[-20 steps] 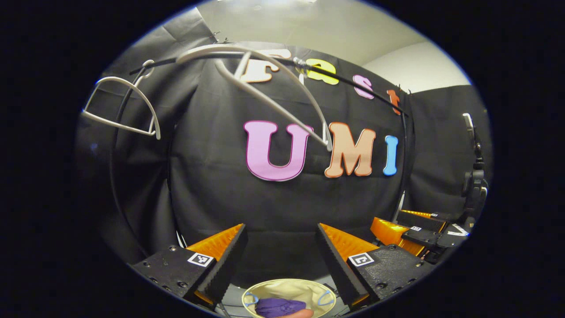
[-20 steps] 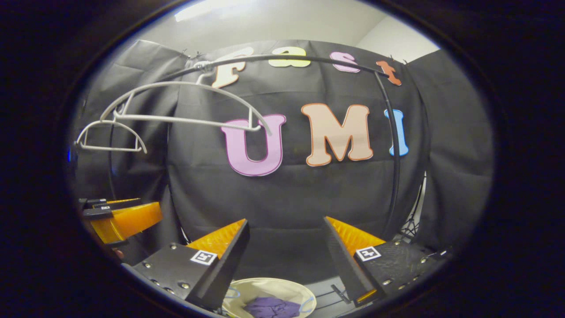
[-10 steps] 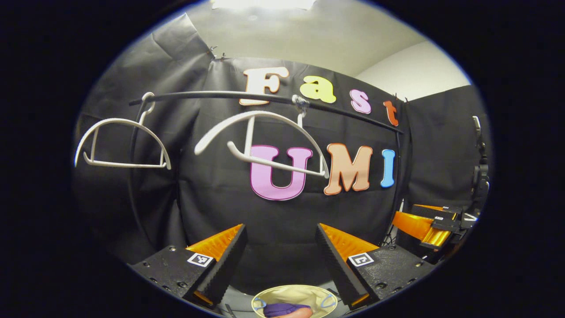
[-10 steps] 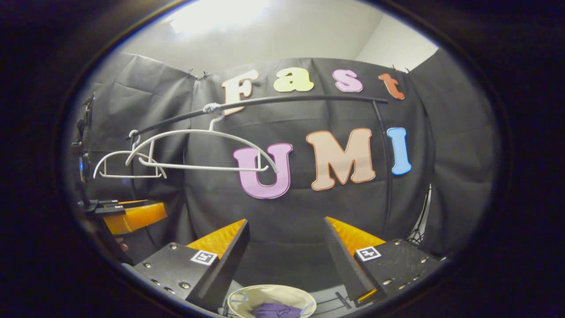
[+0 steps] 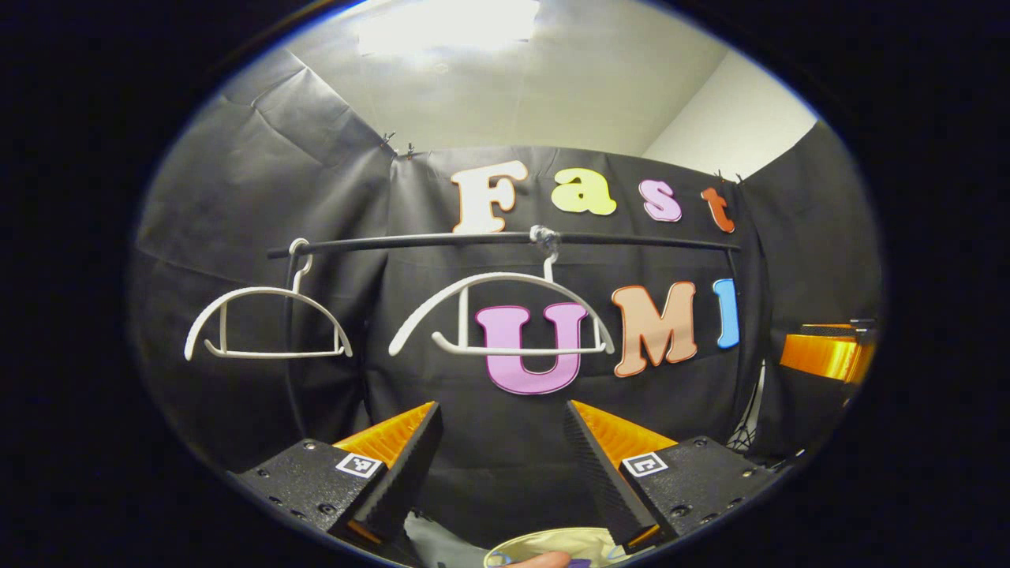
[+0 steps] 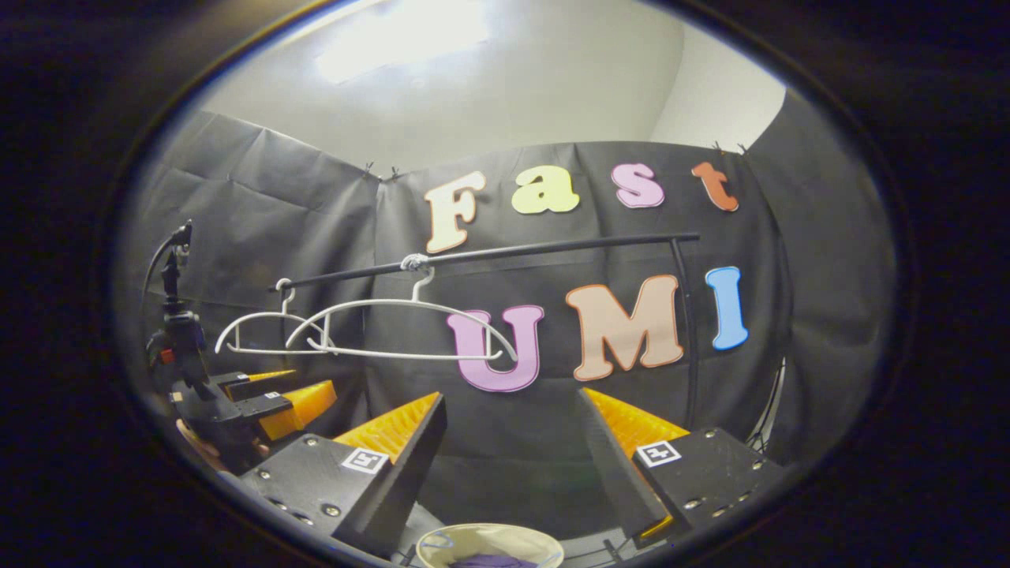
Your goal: Grasp the clothes on the hanger with both hands and then place them into the laundry hamper below.
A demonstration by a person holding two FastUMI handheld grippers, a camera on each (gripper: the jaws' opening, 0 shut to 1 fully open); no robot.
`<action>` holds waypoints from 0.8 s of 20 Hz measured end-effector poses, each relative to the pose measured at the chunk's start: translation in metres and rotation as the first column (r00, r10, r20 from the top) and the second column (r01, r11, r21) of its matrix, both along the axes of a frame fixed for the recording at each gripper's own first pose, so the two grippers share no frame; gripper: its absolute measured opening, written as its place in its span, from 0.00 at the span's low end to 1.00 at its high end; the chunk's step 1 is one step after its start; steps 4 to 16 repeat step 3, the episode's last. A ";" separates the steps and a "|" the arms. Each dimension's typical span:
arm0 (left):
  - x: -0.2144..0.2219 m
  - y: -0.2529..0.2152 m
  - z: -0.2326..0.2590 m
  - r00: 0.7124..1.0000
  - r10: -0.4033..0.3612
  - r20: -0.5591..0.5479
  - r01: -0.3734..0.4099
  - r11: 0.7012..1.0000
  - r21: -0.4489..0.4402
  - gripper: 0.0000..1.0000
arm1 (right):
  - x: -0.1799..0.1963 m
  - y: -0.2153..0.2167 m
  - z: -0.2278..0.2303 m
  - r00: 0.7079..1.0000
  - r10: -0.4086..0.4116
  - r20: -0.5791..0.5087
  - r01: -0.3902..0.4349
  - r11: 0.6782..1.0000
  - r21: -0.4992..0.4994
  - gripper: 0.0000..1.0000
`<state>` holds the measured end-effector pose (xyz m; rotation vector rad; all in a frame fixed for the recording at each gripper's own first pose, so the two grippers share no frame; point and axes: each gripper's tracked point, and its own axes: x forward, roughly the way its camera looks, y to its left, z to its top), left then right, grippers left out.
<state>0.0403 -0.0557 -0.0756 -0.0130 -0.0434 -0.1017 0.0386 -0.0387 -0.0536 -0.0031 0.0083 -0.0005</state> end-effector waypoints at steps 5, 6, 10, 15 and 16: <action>-0.005 -0.006 0.002 1.000 -0.001 -0.019 0.000 0.999 -0.036 0.92 | -0.009 -0.009 0.001 1.000 0.010 -0.008 -0.010 1.000 0.012 1.00; -0.005 -0.006 0.002 1.000 -0.001 -0.019 0.000 0.999 -0.036 0.92 | -0.009 -0.009 0.001 1.000 0.010 -0.008 -0.010 1.000 0.012 1.00; -0.005 -0.006 0.002 1.000 -0.001 -0.019 0.000 0.999 -0.036 0.92 | -0.009 -0.009 0.001 1.000 0.010 -0.008 -0.010 1.000 0.012 1.00; -0.005 -0.006 0.002 1.000 -0.001 -0.019 0.000 0.999 -0.036 0.92 | -0.009 -0.009 0.001 1.000 0.010 -0.008 -0.010 1.000 0.012 1.00; -0.005 -0.006 0.002 1.000 -0.001 -0.019 0.000 0.999 -0.036 0.92 | -0.009 -0.009 0.001 1.000 0.010 -0.008 -0.010 1.000 0.012 1.00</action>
